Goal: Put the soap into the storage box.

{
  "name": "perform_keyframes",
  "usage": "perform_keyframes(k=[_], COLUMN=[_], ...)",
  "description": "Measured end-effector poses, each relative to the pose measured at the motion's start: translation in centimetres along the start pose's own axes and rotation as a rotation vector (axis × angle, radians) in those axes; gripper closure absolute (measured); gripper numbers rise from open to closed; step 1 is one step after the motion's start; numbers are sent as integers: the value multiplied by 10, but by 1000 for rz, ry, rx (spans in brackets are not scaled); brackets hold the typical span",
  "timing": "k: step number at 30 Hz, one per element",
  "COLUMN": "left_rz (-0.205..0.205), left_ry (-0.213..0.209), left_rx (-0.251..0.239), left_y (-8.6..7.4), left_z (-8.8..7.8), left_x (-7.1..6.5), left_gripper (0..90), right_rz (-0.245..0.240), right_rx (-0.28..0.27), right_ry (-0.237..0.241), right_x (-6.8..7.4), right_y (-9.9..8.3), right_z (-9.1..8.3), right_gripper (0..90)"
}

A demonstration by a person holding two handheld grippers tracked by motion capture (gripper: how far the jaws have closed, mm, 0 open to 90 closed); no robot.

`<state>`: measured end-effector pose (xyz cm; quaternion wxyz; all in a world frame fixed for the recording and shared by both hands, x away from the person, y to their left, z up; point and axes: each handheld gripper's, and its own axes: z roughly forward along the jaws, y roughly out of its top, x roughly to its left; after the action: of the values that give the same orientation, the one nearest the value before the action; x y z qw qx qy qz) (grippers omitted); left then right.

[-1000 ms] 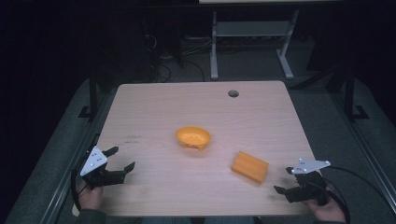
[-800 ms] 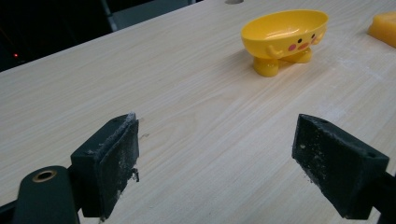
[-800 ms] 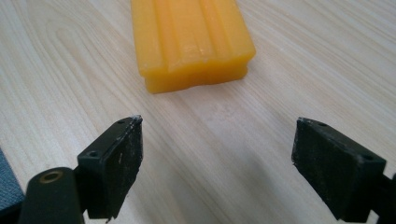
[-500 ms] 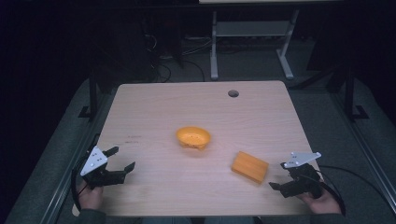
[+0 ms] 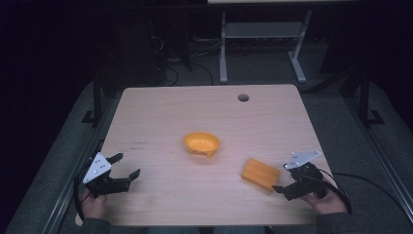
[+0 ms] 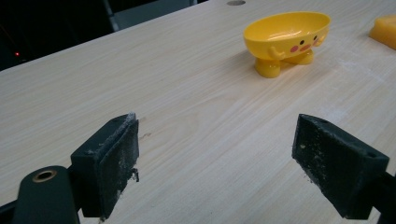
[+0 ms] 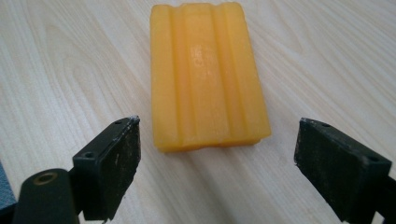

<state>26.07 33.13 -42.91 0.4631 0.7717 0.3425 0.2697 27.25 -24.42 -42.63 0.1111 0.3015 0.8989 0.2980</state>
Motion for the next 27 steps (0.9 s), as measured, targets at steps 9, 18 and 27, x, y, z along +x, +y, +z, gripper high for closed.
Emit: perform_keyframes(k=[9,18,27], left_rz=[9,2,-1], left_ry=[1,4,3], left_rx=[8,4,0], left_y=[0,0,0], left_z=[-1,-2,-1], left_x=[1,2,2], left_gripper=[139,139,139], right_rz=[-28,-64,-88], right_rx=[24,64,99], right_ry=[14,29,49], right_x=[0,2,-2], right_y=[14,32,45], right_z=[8,19,32], right_gripper=[140,141,141])
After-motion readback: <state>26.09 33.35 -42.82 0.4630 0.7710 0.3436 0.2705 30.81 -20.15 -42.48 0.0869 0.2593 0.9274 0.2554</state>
